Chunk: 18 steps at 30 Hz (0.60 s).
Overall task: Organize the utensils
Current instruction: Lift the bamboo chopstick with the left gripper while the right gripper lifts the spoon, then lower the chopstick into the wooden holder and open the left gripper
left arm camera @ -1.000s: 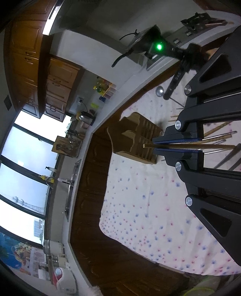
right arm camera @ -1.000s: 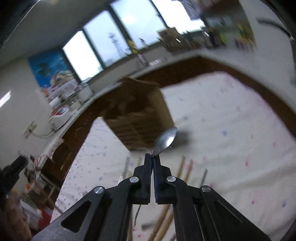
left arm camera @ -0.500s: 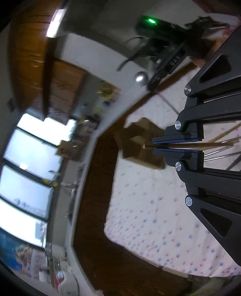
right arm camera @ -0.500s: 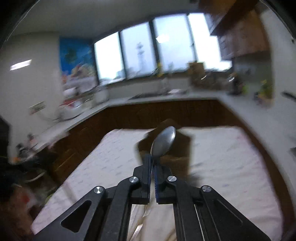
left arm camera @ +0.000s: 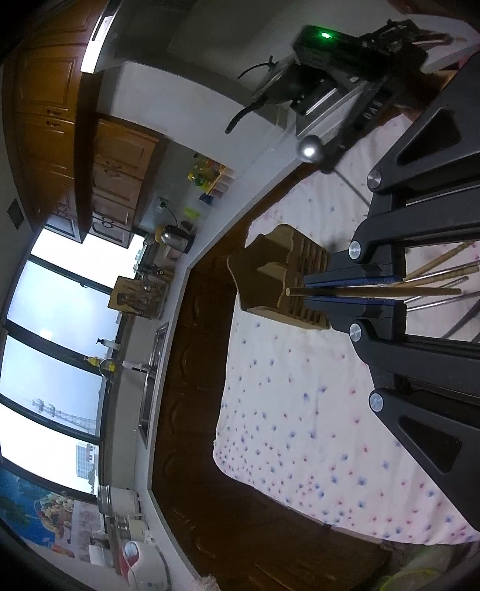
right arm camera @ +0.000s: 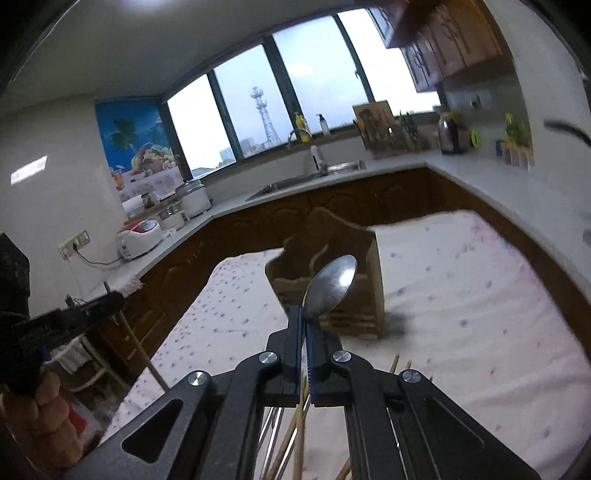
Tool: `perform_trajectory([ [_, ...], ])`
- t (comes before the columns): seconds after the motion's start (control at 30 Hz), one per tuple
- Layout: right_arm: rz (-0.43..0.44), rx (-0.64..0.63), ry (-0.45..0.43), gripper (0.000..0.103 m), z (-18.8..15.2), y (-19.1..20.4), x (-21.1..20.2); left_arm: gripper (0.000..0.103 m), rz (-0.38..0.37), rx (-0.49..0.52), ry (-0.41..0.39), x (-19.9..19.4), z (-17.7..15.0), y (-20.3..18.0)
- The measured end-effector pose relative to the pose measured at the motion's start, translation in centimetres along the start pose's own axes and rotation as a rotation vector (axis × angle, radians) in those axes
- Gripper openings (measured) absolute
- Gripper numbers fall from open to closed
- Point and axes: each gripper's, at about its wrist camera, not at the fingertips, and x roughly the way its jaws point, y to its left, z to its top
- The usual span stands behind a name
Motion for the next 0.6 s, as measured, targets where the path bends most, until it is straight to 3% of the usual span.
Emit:
perform_trajectory([
  [0.2, 0.054, 0.018, -0.077, 0.002, 2.7, 1.2, -1.8, 0.003, 0.008, 0.035, -0.033, -0.5, 2.2, -0.5],
  [0.33, 0.021, -0.027, -0.177, 0.002, 6.7, 2.0, -2.2, 0.003, 0.017, 0.077, -0.099, -0.9, 4.5, -0.9],
  [0.6, -0.153, -0.121, -0.282, 0.002, 12.6, 1.0, 2.0, 0.003, 0.035, 0.09, -0.217, 2.8, 7.9, -1.7],
])
